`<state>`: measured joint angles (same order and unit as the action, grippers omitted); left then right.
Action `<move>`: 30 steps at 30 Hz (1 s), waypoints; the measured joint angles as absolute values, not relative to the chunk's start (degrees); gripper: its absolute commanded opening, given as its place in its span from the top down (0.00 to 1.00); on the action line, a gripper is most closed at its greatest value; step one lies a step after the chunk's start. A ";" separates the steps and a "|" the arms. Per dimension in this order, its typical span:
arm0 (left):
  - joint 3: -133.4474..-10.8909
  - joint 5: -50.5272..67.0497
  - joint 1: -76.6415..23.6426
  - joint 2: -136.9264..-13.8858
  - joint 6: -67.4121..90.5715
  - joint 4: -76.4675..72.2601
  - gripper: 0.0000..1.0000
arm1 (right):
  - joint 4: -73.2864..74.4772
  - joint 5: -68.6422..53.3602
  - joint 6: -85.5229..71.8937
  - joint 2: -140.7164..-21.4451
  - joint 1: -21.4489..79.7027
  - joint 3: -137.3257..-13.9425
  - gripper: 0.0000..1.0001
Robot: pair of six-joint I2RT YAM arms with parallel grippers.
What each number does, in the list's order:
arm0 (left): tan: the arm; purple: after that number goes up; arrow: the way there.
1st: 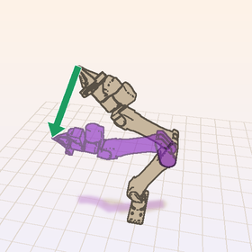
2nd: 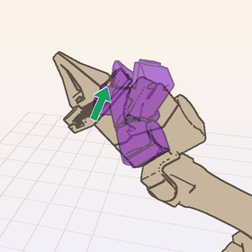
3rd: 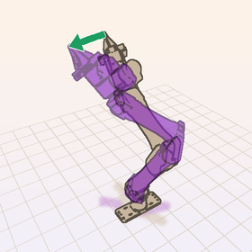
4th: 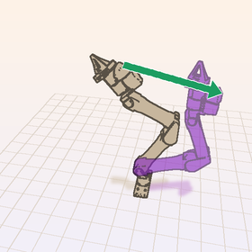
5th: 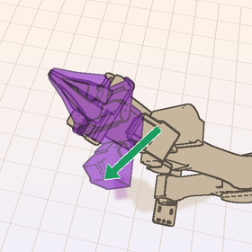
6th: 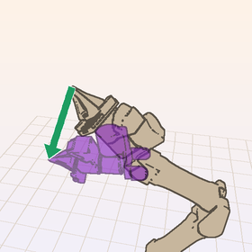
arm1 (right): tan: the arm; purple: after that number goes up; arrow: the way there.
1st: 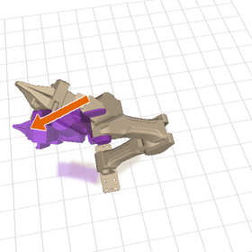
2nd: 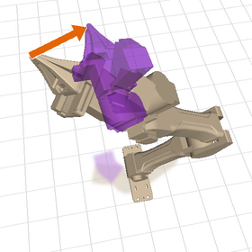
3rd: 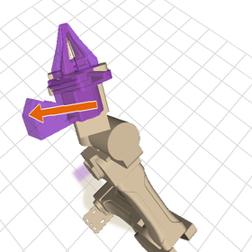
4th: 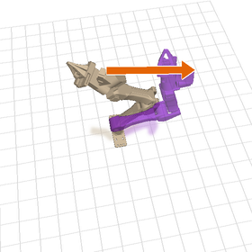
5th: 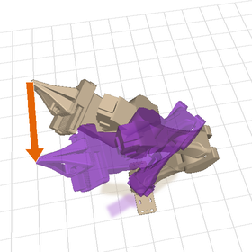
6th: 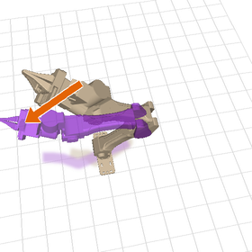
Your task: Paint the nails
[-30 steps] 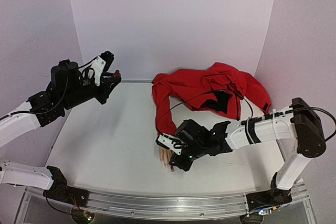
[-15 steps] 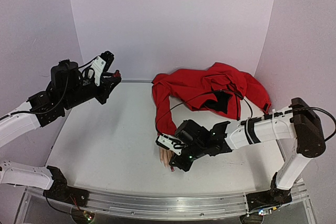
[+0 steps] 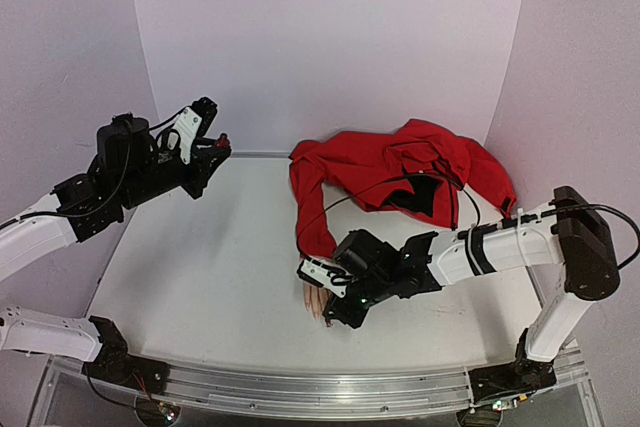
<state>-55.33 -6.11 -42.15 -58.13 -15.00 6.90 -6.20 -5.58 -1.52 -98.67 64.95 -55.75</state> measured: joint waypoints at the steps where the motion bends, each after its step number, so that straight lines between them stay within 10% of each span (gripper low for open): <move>1: -55.33 -6.13 -42.15 -58.13 -15.00 6.90 1.00 | -6.09 -5.58 -1.52 -98.70 64.95 -55.72 1.00; 30: -55.33 -6.11 -42.15 -58.13 -15.00 6.90 1.00 | -5.85 -5.06 -1.69 -99.39 65.34 -55.72 1.00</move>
<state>-55.33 -6.11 -42.15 -58.13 -15.00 6.90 -5.85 -5.06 -1.69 -99.39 65.34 -55.72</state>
